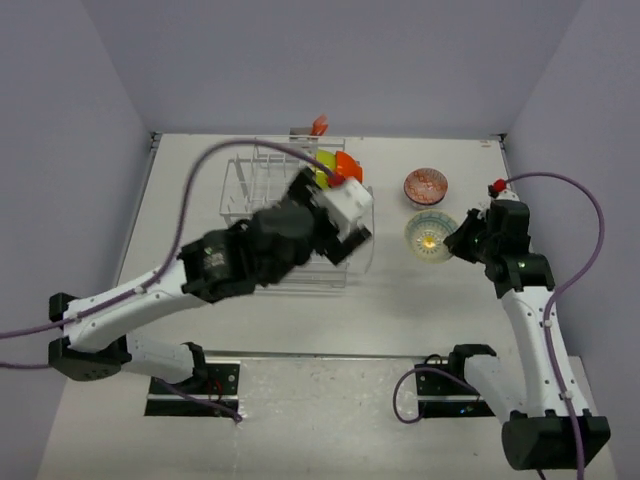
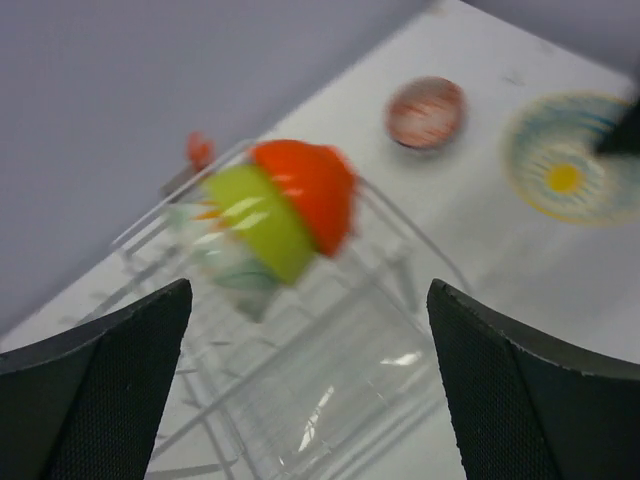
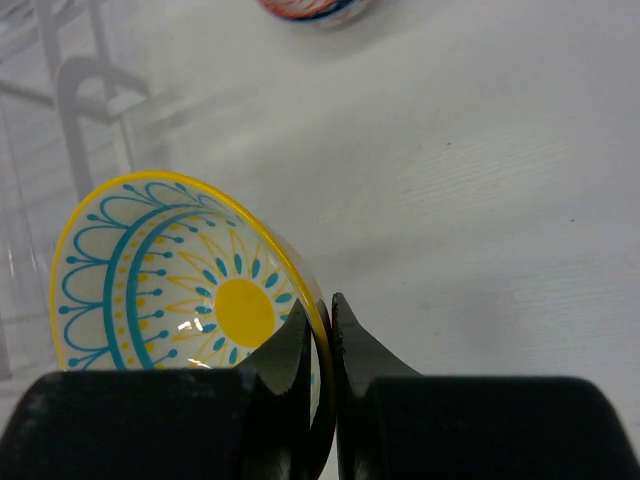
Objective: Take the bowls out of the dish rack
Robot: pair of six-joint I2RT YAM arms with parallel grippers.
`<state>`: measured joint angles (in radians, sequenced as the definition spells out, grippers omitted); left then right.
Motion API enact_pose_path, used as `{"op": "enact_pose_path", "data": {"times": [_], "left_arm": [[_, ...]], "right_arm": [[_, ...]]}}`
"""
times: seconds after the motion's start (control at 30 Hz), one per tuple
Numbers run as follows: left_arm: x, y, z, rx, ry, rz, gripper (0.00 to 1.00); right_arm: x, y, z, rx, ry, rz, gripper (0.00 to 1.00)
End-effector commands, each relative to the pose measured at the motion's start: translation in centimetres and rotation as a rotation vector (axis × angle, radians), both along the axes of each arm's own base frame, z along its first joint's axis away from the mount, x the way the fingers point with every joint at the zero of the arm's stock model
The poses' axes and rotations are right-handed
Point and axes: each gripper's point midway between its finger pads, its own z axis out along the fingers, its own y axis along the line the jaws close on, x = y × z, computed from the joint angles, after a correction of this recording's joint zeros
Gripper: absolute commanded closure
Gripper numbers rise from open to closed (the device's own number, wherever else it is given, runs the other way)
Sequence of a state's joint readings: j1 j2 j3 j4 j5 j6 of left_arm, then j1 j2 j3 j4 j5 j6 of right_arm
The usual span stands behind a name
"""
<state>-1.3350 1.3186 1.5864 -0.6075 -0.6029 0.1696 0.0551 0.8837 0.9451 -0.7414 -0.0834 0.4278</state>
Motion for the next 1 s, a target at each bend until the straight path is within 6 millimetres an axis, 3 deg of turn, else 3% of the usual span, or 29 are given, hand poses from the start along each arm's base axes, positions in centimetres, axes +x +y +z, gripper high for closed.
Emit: {"op": "enact_pose_path", "data": {"times": [0.0, 0.03, 0.07, 0.17, 0.27, 0.33, 0.37, 0.5, 0.7, 0.83, 0.97], "left_arm": [[8.3, 10.5, 8.2, -0.513, 0.069, 0.398, 0.00], [9.0, 12.1, 8.7, -0.552, 0.061, 0.457, 0.00], [10.1, 14.9, 9.2, -0.589, 0.058, 0.554, 0.00], [11.6, 20.0, 9.4, -0.650, 0.053, 0.729, 0.00], [12.6, 22.4, 9.3, -0.716, 0.068, 0.737, 0.00], [12.9, 22.7, 9.0, -0.728, 0.084, 0.716, 0.00], [13.3, 23.0, 8.5, -0.735, 0.093, 0.722, 0.00], [13.5, 21.2, 7.4, -0.731, 0.142, 0.623, 0.00], [13.6, 20.6, 6.6, -0.721, 0.150, 0.588, 0.00], [13.2, 21.0, 6.6, -0.715, 0.132, 0.591, 0.00], [12.9, 21.8, 6.6, -0.702, 0.105, 0.617, 0.00]], "right_arm": [[4.4, -2.9, 1.2, 0.093, -0.144, -0.158, 1.00], [5.0, -3.5, -0.8, 0.123, -0.100, -0.204, 1.00], [6.1, -4.6, -1.1, 0.133, -0.122, -0.248, 1.00], [7.6, -6.1, -4.4, 0.167, -0.079, -0.330, 1.00], [8.7, -5.9, -7.8, 0.201, -0.006, -0.335, 1.00], [9.2, -5.6, -9.4, 0.218, 0.031, -0.323, 1.00], [9.3, -5.5, -11.1, 0.220, 0.082, -0.321, 1.00], [9.4, -5.1, -14.3, 0.228, 0.159, -0.295, 1.00], [10.2, -5.2, -14.6, 0.233, 0.180, -0.291, 1.00], [9.6, -7.8, -14.2, 0.198, 0.165, -0.401, 1.00], [9.7, -8.2, -13.7, 0.158, 0.155, -0.382, 1.00]]}}
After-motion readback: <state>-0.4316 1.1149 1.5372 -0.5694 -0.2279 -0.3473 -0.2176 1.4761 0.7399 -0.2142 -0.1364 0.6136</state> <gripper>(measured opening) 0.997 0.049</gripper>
